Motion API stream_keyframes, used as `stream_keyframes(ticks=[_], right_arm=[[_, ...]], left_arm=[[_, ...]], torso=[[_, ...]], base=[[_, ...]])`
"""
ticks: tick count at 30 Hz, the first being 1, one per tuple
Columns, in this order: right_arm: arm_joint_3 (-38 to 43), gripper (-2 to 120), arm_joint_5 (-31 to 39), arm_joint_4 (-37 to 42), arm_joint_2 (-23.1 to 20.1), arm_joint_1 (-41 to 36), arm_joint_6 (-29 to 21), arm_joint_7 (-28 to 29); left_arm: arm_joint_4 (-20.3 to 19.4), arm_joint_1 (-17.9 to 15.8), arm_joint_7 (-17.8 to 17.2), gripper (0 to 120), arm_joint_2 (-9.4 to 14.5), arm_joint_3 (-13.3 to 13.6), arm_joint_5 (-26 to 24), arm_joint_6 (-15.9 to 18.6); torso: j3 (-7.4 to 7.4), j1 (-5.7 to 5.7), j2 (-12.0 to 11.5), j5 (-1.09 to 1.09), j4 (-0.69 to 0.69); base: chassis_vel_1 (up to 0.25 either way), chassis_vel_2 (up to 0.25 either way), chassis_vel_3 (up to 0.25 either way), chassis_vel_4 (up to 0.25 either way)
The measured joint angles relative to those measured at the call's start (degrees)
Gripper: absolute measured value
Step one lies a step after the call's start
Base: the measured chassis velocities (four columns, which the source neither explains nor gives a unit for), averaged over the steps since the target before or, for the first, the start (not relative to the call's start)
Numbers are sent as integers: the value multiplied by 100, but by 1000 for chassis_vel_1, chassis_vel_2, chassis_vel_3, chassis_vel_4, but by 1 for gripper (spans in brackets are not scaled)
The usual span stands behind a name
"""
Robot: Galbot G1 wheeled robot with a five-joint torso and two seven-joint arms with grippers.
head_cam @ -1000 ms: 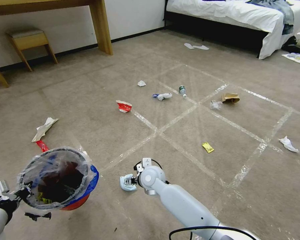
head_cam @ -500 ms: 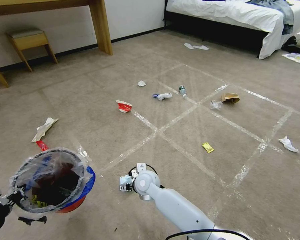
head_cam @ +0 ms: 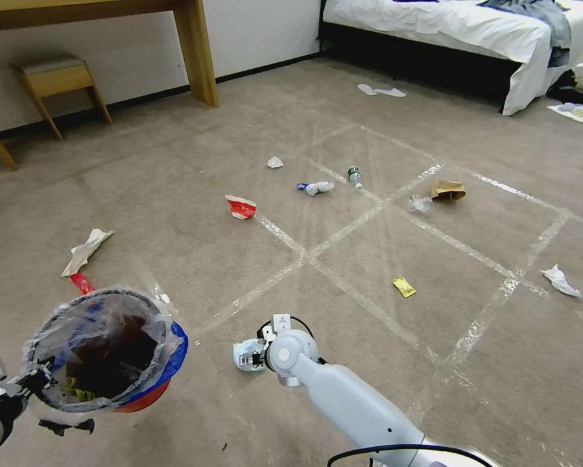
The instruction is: Pick up the trash bin and place the garbage on the floor into it.
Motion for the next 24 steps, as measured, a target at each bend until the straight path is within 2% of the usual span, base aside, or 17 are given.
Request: stream_keyframes(ticks=[10,24], right_arm=[[-19,100,-210,-183,31,5,1,-152],[-221,100,-593,-619,193,335,1,-800]], left_arm=[[38,-19,3,0,-11,29,22,0],[29,7,23,0,-112,24,67,-1]], torso=[[0,0,0,0,1],[0,0,0,0,1]], base=[[0,0,0,0],[0,0,0,0]])
